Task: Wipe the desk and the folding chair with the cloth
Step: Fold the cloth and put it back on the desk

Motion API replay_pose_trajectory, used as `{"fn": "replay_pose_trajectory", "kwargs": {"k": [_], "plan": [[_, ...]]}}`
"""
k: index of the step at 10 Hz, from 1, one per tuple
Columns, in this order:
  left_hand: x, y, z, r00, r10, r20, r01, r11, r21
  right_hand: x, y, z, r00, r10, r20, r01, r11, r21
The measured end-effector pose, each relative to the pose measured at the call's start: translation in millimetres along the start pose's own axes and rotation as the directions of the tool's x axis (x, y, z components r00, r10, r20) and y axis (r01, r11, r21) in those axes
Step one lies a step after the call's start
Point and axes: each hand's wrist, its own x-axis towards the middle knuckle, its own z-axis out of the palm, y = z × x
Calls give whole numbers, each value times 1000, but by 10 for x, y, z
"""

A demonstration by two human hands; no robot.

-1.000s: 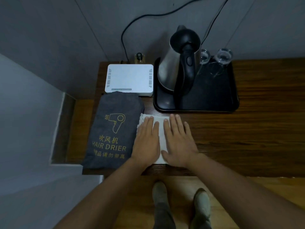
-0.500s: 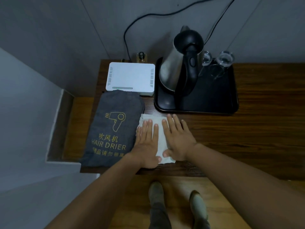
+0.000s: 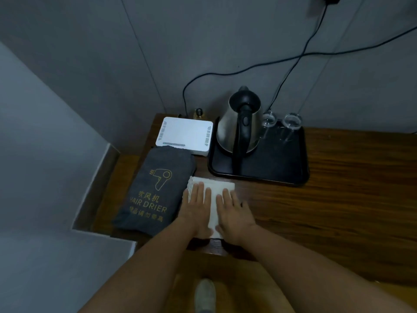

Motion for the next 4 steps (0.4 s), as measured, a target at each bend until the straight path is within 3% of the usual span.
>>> {"fn": "replay_pose_trajectory", "kwargs": {"k": [1,3,4], "plan": [[-113,106,-160,999,-41,22,39,997,67,-224,47,-34,997,-69,42,68,997,37],[-614,529,-595,996,-53,68,61,991,-122,-1005,487,-61,990,-124,60,114,981,156],[-906,904,-786,994,-89,56,98,977,-189,-1633,873,35,991,-98,96,88,991,101]]}}
